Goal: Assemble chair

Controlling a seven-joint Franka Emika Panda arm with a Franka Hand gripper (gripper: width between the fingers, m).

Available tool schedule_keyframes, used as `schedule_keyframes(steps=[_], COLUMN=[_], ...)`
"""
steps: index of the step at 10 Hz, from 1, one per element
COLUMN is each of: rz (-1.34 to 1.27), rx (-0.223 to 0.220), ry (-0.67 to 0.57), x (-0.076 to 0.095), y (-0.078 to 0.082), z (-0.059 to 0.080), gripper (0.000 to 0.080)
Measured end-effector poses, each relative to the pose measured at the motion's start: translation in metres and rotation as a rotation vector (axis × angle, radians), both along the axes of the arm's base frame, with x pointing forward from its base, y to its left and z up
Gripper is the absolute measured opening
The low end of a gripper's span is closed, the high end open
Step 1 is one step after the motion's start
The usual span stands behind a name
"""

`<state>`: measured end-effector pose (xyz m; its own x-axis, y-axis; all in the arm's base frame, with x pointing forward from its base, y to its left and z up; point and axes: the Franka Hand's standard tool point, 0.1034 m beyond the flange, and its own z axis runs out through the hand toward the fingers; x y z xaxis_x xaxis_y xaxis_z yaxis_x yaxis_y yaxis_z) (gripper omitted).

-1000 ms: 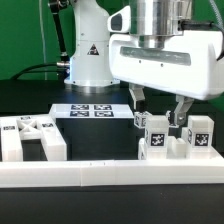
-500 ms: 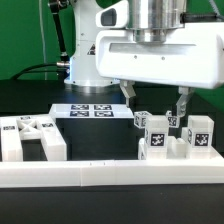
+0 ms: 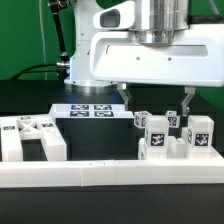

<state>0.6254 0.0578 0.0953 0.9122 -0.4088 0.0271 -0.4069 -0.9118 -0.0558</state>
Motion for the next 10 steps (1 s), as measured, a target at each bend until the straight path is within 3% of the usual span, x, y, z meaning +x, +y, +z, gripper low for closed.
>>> schedule_keyframes(steps=[3, 6, 10], rz=[0.27, 0.456, 0.422], rx=[-0.019, -0.038, -0.034], ry=[-0.01, -0.013, -0.009], x=[0.0, -0.001, -0.01], y=[-0.014, -0.016, -0.002], z=[-0.001, -0.002, -0.012], gripper=[0.0649, 0.0649, 0.0649])
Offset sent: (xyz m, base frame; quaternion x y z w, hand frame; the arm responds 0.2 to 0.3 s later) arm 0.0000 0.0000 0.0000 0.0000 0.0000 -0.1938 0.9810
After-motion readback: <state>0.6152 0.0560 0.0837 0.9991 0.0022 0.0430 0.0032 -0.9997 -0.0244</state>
